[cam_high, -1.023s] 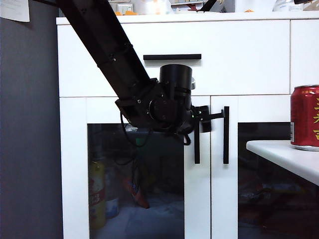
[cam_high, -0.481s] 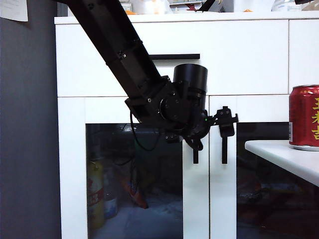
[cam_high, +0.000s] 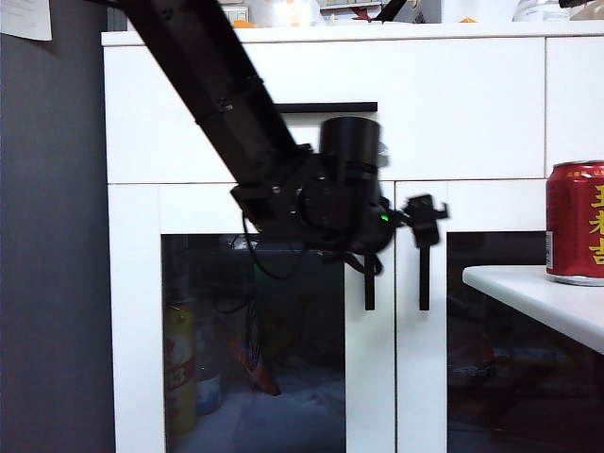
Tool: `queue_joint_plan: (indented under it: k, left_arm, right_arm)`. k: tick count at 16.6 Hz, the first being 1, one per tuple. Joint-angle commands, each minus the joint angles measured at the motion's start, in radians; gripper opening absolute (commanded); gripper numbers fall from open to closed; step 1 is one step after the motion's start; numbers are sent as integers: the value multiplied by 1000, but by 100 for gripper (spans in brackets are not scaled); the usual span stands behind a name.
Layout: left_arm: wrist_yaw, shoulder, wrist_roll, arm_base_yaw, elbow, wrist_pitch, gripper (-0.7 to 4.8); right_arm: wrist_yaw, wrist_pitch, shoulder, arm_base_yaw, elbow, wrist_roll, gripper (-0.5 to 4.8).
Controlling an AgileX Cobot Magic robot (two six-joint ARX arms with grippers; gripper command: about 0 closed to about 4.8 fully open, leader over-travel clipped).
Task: Open the left door of the white cabinet, pick up a can of beverage from the table on the right, place it inside the cabinet, and finally close the cabinet door.
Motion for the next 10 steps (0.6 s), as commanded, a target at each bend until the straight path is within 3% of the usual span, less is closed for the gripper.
queue_joint_plan:
  k: [1, 3, 10]
  left_arm:
    - [39, -3, 4, 29, 7, 22, 223]
    - [150, -3, 5, 42, 7, 36, 12]
    - [164, -3, 4, 32, 7, 29, -6]
  right_arm:
    - [5, 20, -3, 0, 3, -2, -5]
    - [5, 20, 0, 0, 3, -2, -5]
    - [4, 18, 4, 0, 3, -1, -5]
